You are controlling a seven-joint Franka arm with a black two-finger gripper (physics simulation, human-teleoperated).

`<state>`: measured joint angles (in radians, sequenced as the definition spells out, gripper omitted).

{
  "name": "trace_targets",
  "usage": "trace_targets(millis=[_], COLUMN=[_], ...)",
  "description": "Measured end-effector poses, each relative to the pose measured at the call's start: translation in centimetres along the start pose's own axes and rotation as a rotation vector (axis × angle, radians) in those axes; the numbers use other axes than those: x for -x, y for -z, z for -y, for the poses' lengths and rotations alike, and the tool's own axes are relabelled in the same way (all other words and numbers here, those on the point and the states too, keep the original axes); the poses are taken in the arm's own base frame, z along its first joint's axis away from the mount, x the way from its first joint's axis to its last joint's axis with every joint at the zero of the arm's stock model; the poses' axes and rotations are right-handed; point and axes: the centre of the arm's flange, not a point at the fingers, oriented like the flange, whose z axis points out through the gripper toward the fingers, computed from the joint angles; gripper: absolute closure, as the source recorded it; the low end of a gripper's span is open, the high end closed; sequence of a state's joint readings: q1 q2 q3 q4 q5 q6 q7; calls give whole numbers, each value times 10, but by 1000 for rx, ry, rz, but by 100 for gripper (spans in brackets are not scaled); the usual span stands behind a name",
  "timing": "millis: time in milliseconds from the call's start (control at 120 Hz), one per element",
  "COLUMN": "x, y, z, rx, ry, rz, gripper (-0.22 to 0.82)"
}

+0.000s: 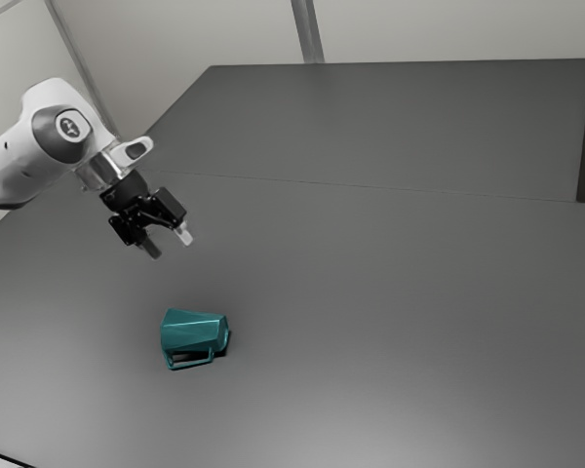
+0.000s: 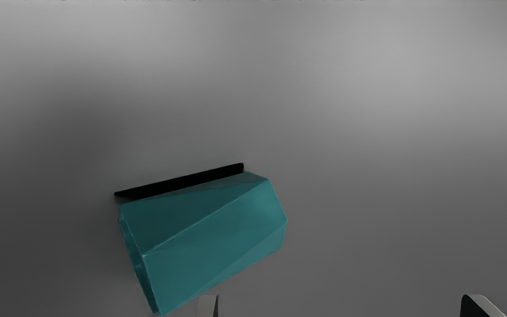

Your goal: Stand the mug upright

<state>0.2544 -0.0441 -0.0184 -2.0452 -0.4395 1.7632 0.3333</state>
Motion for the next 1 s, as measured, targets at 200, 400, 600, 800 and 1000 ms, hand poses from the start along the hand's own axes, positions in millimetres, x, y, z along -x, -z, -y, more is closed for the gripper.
trace_targets(millis=[200, 400, 600, 800, 1000], x=[21, 29, 38, 48, 64], y=[-16, -45, -66, -77, -92], z=[56, 84, 113, 140, 151], rx=[59, 131, 193, 245, 311], ry=[-50, -117, -148, -138, -101], rz=[-27, -35, -49, -74, -97], gripper=[0, 0, 0, 0, 0])
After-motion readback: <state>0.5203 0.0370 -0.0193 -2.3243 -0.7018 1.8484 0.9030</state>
